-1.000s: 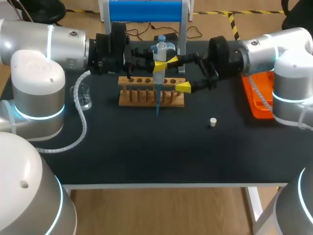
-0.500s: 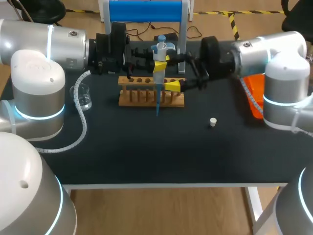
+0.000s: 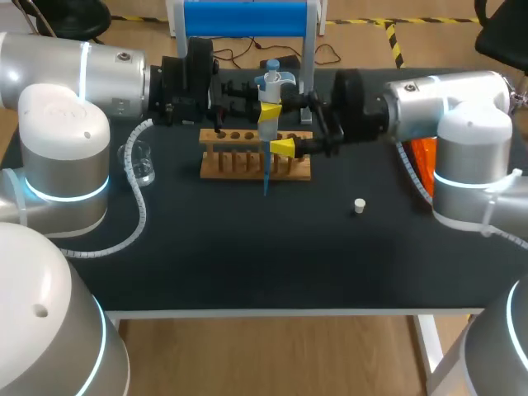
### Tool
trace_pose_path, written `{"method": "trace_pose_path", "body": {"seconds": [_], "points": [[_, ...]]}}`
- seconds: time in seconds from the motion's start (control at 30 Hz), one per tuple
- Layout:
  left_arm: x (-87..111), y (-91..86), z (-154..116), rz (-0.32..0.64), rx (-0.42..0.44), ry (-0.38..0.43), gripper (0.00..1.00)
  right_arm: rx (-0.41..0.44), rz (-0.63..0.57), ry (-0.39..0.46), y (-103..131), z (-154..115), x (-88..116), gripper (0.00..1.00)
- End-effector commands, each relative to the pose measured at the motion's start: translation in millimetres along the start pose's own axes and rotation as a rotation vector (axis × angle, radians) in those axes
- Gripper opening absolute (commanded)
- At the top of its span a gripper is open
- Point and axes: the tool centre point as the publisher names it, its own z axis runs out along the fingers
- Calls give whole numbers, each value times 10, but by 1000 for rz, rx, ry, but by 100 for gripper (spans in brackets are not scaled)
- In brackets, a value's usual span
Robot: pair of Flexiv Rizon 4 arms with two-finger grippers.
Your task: Invert the test tube, pick up the pipette, mount the tip to pipette, aspirate from beaker and dispense into the tube, eject the tip, return the pipette, and cap with the stopper.
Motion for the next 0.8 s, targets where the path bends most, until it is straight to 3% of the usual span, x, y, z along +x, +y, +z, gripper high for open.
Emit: {"method": "trace_pose_path", "body": {"seconds": [0.03,0.6,0.63,0.73,0.8], "points": [[-7,0,-1,0,1,2,0,-2,-3,-4,1,28,-1,100],[-7,0,-1,0,1,2,0,-12,5,-7,50,113,-50,100],[-7,0,-1,0,1,2,0,-14,6,-7,51,115,-53,94],[-7,0,-1,0,1,2,0,-16,5,-8,55,119,-59,62],[-7,0,-1,0,1,2,0,-16,5,-7,58,122,-63,49]]}}
